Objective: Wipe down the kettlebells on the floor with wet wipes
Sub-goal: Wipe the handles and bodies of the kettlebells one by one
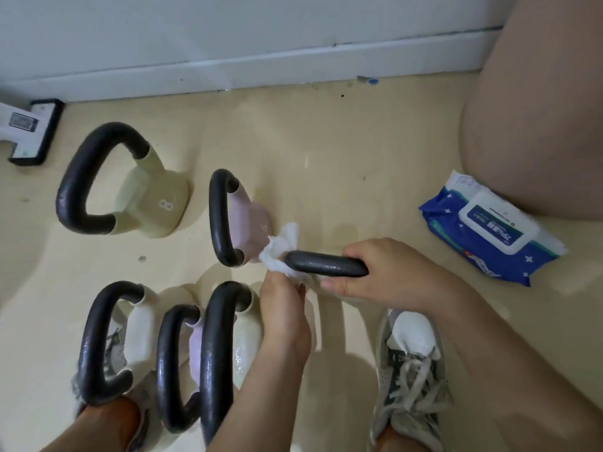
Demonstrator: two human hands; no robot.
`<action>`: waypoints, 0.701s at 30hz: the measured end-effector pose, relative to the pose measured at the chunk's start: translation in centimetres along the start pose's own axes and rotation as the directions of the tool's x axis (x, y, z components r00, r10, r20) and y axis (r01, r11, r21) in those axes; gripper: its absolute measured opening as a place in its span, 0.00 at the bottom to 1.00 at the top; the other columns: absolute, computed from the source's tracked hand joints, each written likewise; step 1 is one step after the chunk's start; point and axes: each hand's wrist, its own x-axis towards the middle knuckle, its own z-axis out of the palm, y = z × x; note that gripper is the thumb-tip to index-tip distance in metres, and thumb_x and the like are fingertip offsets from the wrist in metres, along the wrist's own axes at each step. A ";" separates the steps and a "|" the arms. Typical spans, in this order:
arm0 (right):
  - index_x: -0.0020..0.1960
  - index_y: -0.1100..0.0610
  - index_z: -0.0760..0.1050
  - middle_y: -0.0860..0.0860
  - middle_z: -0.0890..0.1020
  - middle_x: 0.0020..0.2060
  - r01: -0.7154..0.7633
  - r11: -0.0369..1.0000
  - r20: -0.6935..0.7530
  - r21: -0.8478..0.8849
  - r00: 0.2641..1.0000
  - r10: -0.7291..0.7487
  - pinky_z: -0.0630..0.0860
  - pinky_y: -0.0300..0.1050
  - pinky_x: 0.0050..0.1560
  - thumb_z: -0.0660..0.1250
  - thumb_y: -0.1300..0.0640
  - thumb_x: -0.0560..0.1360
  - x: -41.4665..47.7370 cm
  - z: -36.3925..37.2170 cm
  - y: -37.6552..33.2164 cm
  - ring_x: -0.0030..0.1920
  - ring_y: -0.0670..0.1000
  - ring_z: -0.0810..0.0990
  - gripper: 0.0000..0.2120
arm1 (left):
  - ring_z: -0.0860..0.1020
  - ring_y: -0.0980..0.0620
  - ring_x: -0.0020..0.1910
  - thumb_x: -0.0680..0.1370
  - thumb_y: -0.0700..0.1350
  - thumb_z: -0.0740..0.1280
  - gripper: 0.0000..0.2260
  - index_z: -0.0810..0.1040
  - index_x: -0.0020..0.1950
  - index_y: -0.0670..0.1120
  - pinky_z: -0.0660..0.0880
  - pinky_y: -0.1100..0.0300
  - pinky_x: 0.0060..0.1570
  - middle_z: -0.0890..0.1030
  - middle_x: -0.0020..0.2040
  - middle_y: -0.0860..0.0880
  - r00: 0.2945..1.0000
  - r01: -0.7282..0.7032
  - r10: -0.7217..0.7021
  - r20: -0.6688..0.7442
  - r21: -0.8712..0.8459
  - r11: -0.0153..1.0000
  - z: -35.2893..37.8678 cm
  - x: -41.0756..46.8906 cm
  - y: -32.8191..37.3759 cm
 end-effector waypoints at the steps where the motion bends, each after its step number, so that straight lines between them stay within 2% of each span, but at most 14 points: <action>1: 0.33 0.51 0.68 0.47 0.73 0.28 -0.013 1.000 -0.019 -0.003 1.000 0.013 0.65 0.43 0.32 0.67 0.35 0.69 -0.1 0.3 -0.1 0.30 0.48 0.72 0.21 | 0.80 0.55 0.56 0.77 0.47 0.60 0.13 0.81 0.57 0.50 0.73 0.60 0.57 0.84 0.55 0.52 1.000 -0.008 0.008 -0.003 -0.005 1.000 0.5 0.1 0.5; 3: 0.32 0.51 0.67 0.48 0.73 0.27 -0.063 0.996 -0.099 0.068 0.993 0.069 0.64 0.43 0.31 0.69 0.38 0.69 -0.7 1.5 -0.3 0.30 0.49 0.72 0.20 | 0.79 0.53 0.49 0.74 0.53 0.60 0.15 0.81 0.48 0.46 0.73 0.57 0.55 0.83 0.49 0.51 0.997 -0.078 0.079 -0.003 0.091 0.993 1.6 0.6 1.7; 5: 0.31 0.52 0.68 0.48 0.71 0.25 -0.119 0.977 -0.216 0.179 0.964 0.157 0.64 0.43 0.30 0.70 0.41 0.69 -1.4 3.0 -0.6 0.28 0.50 0.71 0.19 | 0.72 0.49 0.41 0.71 0.52 0.59 0.13 0.75 0.42 0.44 0.69 0.53 0.45 0.76 0.40 0.46 0.992 -0.129 0.126 0.028 0.176 0.976 3.0 1.1 2.7; 7: 0.31 0.54 0.68 0.49 0.70 0.23 -0.153 0.950 -0.330 0.274 0.912 0.242 0.65 0.45 0.30 0.70 0.43 0.69 -1.6 4.2 -0.8 0.28 0.51 0.71 0.19 | 0.66 0.48 0.40 0.72 0.51 0.59 0.11 0.71 0.40 0.44 0.64 0.52 0.41 0.69 0.39 0.46 0.992 -0.122 0.114 0.050 0.187 0.975 4.4 1.2 3.3; 9: 0.30 0.54 0.67 0.49 0.69 0.22 -0.157 0.906 -0.371 0.392 0.875 0.312 0.64 0.45 0.29 0.70 0.45 0.69 -1.6 5.0 -0.8 0.26 0.50 0.67 0.19 | 0.70 0.50 0.38 0.77 0.50 0.60 0.13 0.73 0.39 0.43 0.68 0.53 0.40 0.72 0.38 0.46 0.992 -0.123 0.112 0.063 0.195 0.973 5.2 0.9 3.0; 11: 0.32 0.53 0.67 0.47 0.70 0.22 -0.120 0.825 -0.346 0.552 0.868 0.357 0.65 0.43 0.29 0.69 0.48 0.70 -1.5 5.6 -0.8 0.25 0.47 0.66 0.15 | 0.76 0.52 0.41 0.79 0.51 0.61 0.11 0.81 0.48 0.49 0.73 0.55 0.43 0.79 0.42 0.51 0.987 -0.127 0.106 0.124 0.182 0.975 5.5 0.3 2.3; 12: 0.33 0.53 0.68 0.46 0.71 0.23 -0.091 0.768 -0.326 0.634 0.870 0.371 0.66 0.44 0.29 0.68 0.49 0.70 -1.5 5.9 -0.9 0.25 0.47 0.68 0.13 | 0.78 0.51 0.43 0.79 0.51 0.61 0.11 0.81 0.53 0.50 0.74 0.54 0.46 0.81 0.46 0.51 0.980 -0.127 0.099 0.173 0.159 0.979 5.6 0.2 2.0; 14: 0.38 0.55 0.70 0.47 0.73 0.25 -0.038 0.616 -0.265 0.787 0.880 0.393 0.68 0.45 0.28 0.66 0.47 0.69 -1.4 6.4 -1.2 0.26 0.48 0.70 0.11 | 0.78 0.49 0.44 0.78 0.48 0.59 0.13 0.80 0.53 0.45 0.74 0.52 0.47 0.82 0.50 0.45 0.963 -0.138 0.094 0.253 0.163 0.977 5.7 -0.2 2.1; 16: 0.43 0.58 0.70 0.49 0.72 0.25 -0.035 0.490 -0.174 0.871 0.911 0.375 0.66 0.40 0.26 0.64 0.48 0.69 -1.5 6.2 -1.4 0.24 0.47 0.70 0.12 | 0.76 0.46 0.41 0.75 0.46 0.60 0.14 0.75 0.49 0.36 0.72 0.50 0.44 0.80 0.46 0.40 0.960 -0.192 0.137 0.244 0.216 0.957 6.1 -0.3 2.7; 17: 0.45 0.59 0.71 0.51 0.73 0.27 -0.054 0.487 -0.140 0.872 0.925 0.352 0.66 0.38 0.27 0.65 0.50 0.72 -1.7 5.8 -1.3 0.25 0.47 0.71 0.12 | 0.63 0.55 0.47 0.74 0.46 0.61 0.16 0.75 0.50 0.33 0.74 0.47 0.45 0.81 0.46 0.39 0.962 -0.223 0.166 0.215 0.273 0.936 6.3 -0.4 2.9; 18: 0.46 0.60 0.72 0.53 0.75 0.30 -0.072 0.501 -0.115 0.862 0.936 0.333 0.68 0.38 0.31 0.65 0.52 0.74 -1.9 5.1 -1.1 0.29 0.49 0.73 0.10 | 0.67 0.44 0.62 0.74 0.47 0.63 0.17 0.74 0.50 0.33 0.75 0.45 0.47 0.82 0.47 0.37 0.961 -0.258 0.202 0.191 0.349 0.901 6.3 -0.5 3.1; 19: 0.48 0.60 0.75 0.55 0.78 0.34 -0.081 0.502 -0.112 0.861 0.933 0.343 0.72 0.41 0.37 0.65 0.53 0.75 -2.2 4.2 -0.6 0.34 0.52 0.77 0.10 | 0.66 0.48 0.61 0.74 0.48 0.64 0.16 0.76 0.49 0.34 0.76 0.47 0.46 0.82 0.45 0.38 0.954 -0.295 0.238 0.183 0.421 0.858 6.3 -0.5 3.5; 20: 0.50 0.58 0.77 0.55 0.81 0.41 -0.077 0.480 -0.134 0.874 0.911 0.389 0.76 0.44 0.46 0.65 0.53 0.75 -2.2 3.2 0.2 0.42 0.53 0.80 0.09 | 0.65 0.56 0.40 0.74 0.48 0.65 0.14 0.78 0.47 0.36 0.76 0.52 0.44 0.82 0.39 0.42 0.945 -0.327 0.267 0.191 0.483 0.812 6.1 -0.5 3.9; 21: 0.53 0.54 0.78 0.52 0.82 0.48 -0.056 0.453 -0.171 0.890 0.880 0.443 0.77 0.48 0.54 0.64 0.53 0.77 -2.3 2.1 1.0 0.50 0.51 0.81 0.08 | 0.80 0.42 0.42 0.74 0.49 0.66 0.13 0.82 0.47 0.40 0.76 0.57 0.44 0.83 0.38 0.45 0.938 -0.346 0.276 0.209 0.541 0.766 5.8 -0.5 4.3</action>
